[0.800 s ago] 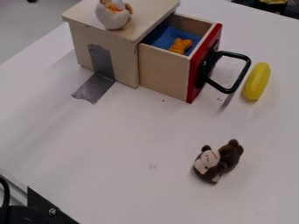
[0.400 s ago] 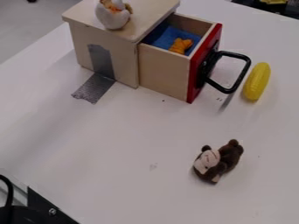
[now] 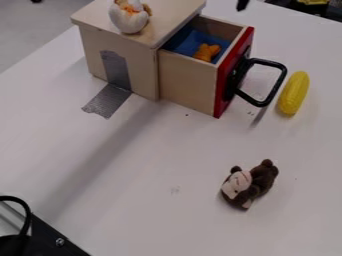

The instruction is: Closes the draw

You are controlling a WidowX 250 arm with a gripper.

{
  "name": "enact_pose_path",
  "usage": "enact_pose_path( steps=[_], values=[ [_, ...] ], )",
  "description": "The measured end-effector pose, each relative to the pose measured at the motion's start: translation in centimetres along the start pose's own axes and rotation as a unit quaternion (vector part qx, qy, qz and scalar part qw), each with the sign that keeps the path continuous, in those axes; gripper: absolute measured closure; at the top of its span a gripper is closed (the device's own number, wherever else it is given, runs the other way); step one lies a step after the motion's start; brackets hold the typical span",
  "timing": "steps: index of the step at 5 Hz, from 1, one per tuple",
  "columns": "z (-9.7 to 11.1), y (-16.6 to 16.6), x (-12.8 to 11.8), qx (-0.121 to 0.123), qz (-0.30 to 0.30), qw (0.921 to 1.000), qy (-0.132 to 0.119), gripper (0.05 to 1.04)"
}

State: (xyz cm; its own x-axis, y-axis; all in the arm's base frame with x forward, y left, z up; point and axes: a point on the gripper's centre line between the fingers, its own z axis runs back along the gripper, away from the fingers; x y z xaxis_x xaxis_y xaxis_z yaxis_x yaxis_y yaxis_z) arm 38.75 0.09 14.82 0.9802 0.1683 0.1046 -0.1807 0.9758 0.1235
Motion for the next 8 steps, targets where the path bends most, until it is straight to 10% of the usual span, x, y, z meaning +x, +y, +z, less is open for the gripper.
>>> enact_pose_path(
  steps=[3,6,7,8],
  values=[
    [-5.6,-8.3,-0.7,-0.009,-0.065,0.9963,0.057,0.083],
    [-10.1,-8.0,-2.2,-0.005,-0.071,0.9918,0.107,0.083],
    [-10.6,-7.5,-2.4,-0.001,-0.064,0.9918,0.111,0.133],
    [-11.1,-7.0,-2.7,0.006,-0.063,0.9911,0.117,0.422]
  ],
)
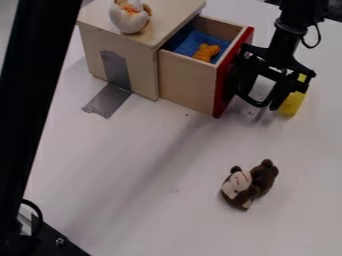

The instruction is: Closes the draw

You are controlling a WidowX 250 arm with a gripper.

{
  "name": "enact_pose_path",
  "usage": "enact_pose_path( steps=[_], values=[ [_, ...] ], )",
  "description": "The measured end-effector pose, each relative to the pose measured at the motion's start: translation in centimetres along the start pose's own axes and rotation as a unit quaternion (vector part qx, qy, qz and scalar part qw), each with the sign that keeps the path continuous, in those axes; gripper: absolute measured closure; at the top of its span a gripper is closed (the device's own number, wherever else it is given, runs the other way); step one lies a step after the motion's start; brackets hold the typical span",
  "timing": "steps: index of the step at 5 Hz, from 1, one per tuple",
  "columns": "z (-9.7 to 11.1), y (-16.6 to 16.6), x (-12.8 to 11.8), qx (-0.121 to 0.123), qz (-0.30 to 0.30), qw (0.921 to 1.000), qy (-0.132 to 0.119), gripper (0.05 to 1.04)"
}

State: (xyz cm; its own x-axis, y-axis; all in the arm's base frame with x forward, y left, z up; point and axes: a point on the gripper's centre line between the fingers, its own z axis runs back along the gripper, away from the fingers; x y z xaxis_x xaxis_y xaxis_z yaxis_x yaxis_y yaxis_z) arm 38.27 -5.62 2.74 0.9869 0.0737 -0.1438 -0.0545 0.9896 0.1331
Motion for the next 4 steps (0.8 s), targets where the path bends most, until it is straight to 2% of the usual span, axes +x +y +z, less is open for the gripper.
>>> enact_pose_path(
  steps=[1,2,3,4],
  values=[
    [-0.3,0.4,-0.1,0.01,-0.001,0.9999,0.002,0.708],
    [-0.4,1.4,0.0,0.011,0.009,0.9999,0.007,0.91],
    [-0.8,3.9,0.9,0.007,0.038,0.9989,0.025,0.965],
    [-1.0,4.5,1.6,0.003,0.051,0.9977,0.045,0.967]
  ],
)
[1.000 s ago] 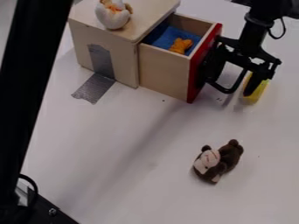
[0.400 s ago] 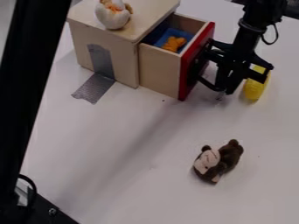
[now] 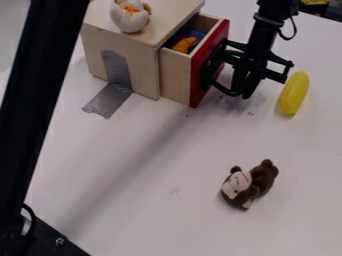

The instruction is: Closes the draw

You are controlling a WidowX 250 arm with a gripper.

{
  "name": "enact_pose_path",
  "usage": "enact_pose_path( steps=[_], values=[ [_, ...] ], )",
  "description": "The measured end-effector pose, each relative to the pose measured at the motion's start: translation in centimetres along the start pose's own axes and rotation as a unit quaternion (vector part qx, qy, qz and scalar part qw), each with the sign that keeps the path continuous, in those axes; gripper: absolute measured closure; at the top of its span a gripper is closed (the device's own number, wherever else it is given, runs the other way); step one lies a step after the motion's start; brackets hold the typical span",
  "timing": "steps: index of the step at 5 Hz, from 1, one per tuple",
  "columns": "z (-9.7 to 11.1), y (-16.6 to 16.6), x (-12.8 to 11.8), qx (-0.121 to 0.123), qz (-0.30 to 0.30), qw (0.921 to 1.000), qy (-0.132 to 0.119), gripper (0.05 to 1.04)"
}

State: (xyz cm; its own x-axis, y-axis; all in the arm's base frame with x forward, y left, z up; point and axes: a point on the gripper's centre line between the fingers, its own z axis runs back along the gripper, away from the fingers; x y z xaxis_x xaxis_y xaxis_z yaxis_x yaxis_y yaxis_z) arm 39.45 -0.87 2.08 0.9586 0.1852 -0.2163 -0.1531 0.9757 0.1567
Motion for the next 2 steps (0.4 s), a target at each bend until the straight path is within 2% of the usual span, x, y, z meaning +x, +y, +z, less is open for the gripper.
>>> enact_pose_path(
  steps=[1,2],
  values=[
    [-0.1,0.42,0.23,0.001,0.007,0.9999,0.013,0.967],
    [-0.12,0.62,0.25,0.002,0.009,0.9999,0.014,0.967]
  ],
)
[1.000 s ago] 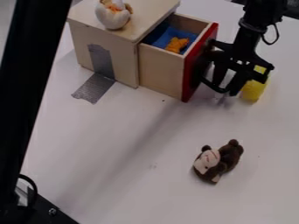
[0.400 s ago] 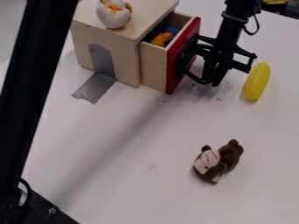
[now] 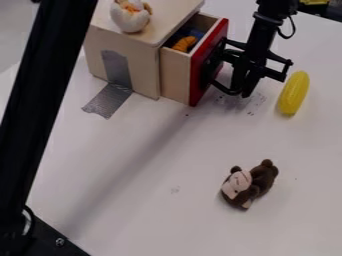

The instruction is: Closes the draw

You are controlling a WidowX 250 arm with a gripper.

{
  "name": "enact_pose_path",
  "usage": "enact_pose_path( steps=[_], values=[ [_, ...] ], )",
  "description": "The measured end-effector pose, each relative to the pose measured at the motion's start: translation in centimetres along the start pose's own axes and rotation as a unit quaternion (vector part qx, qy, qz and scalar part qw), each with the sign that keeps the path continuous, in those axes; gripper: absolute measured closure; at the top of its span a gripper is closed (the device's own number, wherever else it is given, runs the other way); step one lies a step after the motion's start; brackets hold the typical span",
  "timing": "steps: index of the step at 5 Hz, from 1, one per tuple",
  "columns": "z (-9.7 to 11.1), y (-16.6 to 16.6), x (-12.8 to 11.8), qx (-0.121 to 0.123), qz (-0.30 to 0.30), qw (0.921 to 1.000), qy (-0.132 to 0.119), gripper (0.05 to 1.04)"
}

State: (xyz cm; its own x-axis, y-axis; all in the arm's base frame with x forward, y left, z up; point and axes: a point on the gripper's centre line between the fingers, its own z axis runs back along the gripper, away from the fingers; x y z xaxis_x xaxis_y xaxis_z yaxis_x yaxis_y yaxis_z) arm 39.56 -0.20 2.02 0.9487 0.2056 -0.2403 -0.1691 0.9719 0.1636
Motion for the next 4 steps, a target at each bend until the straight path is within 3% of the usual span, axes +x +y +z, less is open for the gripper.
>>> enact_pose_path(
  steps=[1,2,3,4],
  values=[
    [-0.8,3.6,-0.6,0.011,0.019,0.9997,0.005,0.967],
    [-0.3,6.0,-1.9,0.002,0.021,0.9997,-0.016,0.967],
    [0.4,6.2,-2.1,-0.001,0.025,0.9994,-0.025,0.931],
    [0.7,6.7,-2.1,-0.03,0.046,0.9979,-0.033,0.7]
  ],
)
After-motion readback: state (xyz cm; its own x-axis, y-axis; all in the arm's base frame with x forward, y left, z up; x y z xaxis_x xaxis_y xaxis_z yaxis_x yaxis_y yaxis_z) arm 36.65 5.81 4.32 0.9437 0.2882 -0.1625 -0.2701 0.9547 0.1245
